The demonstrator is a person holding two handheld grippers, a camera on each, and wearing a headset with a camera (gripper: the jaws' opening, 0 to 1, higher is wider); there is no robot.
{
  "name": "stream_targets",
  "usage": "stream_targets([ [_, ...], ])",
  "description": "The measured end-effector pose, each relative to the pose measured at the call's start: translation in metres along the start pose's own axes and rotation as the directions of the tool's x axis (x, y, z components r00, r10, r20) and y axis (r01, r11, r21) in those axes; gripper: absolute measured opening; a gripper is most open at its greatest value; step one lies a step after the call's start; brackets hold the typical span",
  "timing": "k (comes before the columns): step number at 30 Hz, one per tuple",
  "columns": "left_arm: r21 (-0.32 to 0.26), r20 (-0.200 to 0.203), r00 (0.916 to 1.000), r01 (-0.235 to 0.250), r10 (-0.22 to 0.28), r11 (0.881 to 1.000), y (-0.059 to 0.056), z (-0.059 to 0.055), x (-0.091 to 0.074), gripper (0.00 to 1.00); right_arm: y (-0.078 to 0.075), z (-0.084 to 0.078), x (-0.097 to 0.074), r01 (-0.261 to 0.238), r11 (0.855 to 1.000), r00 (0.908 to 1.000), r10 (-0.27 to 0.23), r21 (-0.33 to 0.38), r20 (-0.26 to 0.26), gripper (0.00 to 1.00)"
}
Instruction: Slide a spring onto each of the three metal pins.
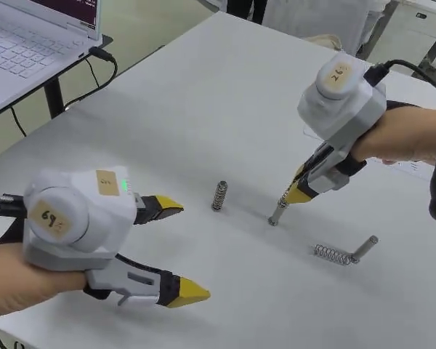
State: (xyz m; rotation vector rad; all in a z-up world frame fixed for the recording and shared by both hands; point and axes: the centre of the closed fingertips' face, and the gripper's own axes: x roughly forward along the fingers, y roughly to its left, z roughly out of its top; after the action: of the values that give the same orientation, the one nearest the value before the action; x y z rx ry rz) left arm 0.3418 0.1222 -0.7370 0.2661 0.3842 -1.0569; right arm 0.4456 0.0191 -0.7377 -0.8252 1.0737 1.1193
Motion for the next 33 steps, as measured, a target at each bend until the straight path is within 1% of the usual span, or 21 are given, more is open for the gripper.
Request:
stream_targets([
  [8,-0.003,-0.001,1.0000,0.001,-0.001,1.000,0.000,-0.002,0.000,0.67,-0.001,0.000,0.012,-0.002,1.000,1.0000,0.002,0.004,-0.008,0.08],
  [18,-0.003,-0.002,1.0000,0.005,-0.005,1.000,0.000,-0.002,0.001,0.66,0.004,-0.004,0.026,-0.013,1.000,0.9996,0.014,0.013,-0.025,0.08],
  [21,-0.002,-0.001,1.0000,0.005,-0.005,1.000,0.000,-0.002,0.001,0.65,0.002,-0.006,0.031,-0.013,1.000,0.9995,0.014,0.014,-0.028,0.08],
  [33,-0.005,0.000,1.0000,0.003,-0.003,1.000,0.000,0.000,0.000,0.65,0.004,-0.009,0.036,-0.014,1.000,0.9993,0.015,0.024,-0.034,0.08],
])
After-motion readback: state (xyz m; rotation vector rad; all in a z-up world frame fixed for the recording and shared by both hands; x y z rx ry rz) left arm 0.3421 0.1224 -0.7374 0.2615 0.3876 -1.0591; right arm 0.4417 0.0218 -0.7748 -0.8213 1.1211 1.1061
